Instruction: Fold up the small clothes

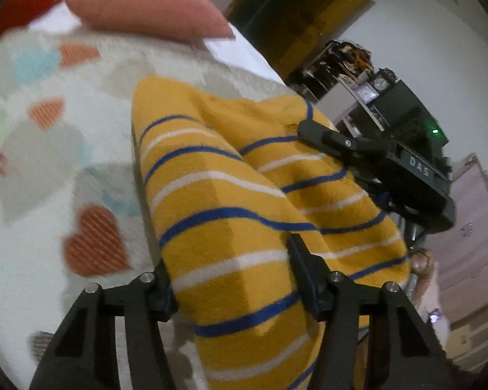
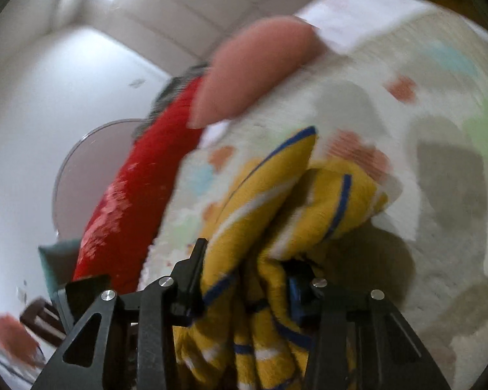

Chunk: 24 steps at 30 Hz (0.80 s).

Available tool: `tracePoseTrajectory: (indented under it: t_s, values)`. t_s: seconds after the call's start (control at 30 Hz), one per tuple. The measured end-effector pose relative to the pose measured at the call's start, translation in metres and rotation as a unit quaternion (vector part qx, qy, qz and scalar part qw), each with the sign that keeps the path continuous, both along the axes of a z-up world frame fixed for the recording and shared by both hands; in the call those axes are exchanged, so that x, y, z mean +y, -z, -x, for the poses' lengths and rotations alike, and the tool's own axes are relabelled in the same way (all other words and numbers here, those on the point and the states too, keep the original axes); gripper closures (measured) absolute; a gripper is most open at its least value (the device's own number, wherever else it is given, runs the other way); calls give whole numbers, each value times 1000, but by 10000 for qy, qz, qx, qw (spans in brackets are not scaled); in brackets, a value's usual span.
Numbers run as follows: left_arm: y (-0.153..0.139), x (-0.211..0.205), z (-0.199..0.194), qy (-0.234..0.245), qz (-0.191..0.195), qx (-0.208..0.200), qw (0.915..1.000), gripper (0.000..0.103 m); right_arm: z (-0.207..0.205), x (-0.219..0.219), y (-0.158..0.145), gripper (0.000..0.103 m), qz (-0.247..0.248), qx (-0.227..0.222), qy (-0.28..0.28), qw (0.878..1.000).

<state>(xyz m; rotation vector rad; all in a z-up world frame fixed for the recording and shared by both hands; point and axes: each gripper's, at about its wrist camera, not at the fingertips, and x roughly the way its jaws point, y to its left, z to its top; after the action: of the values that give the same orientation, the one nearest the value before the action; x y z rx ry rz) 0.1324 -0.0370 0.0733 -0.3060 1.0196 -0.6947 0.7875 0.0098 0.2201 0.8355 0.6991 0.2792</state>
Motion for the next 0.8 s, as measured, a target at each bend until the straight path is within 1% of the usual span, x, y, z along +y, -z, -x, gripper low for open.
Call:
tracePoseTrajectory:
  t_s: [0.03, 0.07, 0.1, 0.13, 0.17, 0.2, 0.23, 0.3, 0.33, 0.4, 0.43, 0.47, 0.5, 0.57, 0.6, 0.67, 0.7, 0.73, 0.77, 0.8]
  values:
    - [-2, 4, -1, -90, -104, -30, 9999, 44, -4, 6, -7, 57, 158, -76, -17, 9998]
    - [-1, 7, -2, -222, -268, -17, 9994, 38, -7, 8, -7, 57, 236, -53, 9, 9997]
    - [3, 9, -3, -392, -498, 16, 9980, 34, -9, 9, -3, 56, 313, 41, 75, 9995]
    - [11, 12, -2, -535, -738, 76, 9958, 30, -12, 9, 5, 56, 542, 287, 245, 9978]
    - [19, 14, -2, -594, -903, 170, 9940, 30, -15, 8, 14, 55, 965, 631, 494, 9921]
    - [27, 17, 1, -607, -975, 265, 9930, 30, -15, 7, 20, 51, 1304, 887, 651, 9853]
    - [31, 23, 8, -614, -898, 274, 9937, 30, -13, 5, 29, 42, 1596, 1103, 764, 9780]
    - [27, 33, 24, -745, -783, 103, 9941, 30, 0, -2, 31, 42, 1517, 1062, 914, 9784]
    - [23, 36, 32, -816, -809, -31, 9934, 30, 11, -5, 24, 41, 1520, 1010, 1048, 9776]
    - [9, 44, 53, -1082, -960, -444, 9885, 28, 26, -2, 7, 40, 1665, 847, 1173, 9754]
    - [2, 45, 61, -1196, -1017, -623, 9856, 23, 35, 3, -6, 39, 1708, 664, 1138, 9764]
    - [-8, 48, 75, -1345, -1094, -895, 9808, 19, 43, 10, -19, 39, 1694, 485, 1025, 9790]
    - [-14, 52, 87, -1436, -1145, -1086, 9770, 19, 50, 18, -29, 39, 1662, 343, 881, 9815]
    - [-30, 58, 108, -1604, -1245, -1546, 9669, 18, 57, 35, -39, 37, 1705, 190, 621, 9832]
    - [-39, 61, 121, -1737, -1327, -1780, 9594, 16, 59, 45, -40, 37, 1780, 193, 534, 9824]
    - [-56, 69, 144, -2071, -1416, -2235, 9419, 1, 61, 67, -36, 37, 2058, 328, 419, 9771]
    - [-63, 74, 154, -2175, -1414, -2375, 9361, 0, 59, 76, -31, 42, 2148, 396, 376, 9751]
    - [-68, 78, 162, -2255, -1452, -2440, 9320, 0, 61, 81, -21, 56, 2210, 522, 281, 9735]
    - [-74, 79, 171, -2321, -1509, -2466, 9287, 0, 63, 84, -11, 61, 2243, 681, 236, 9719]
    - [-79, 81, 178, -2341, -1503, -2457, 9286, 0, 65, 83, 4, 61, 2333, 980, 331, 9669]
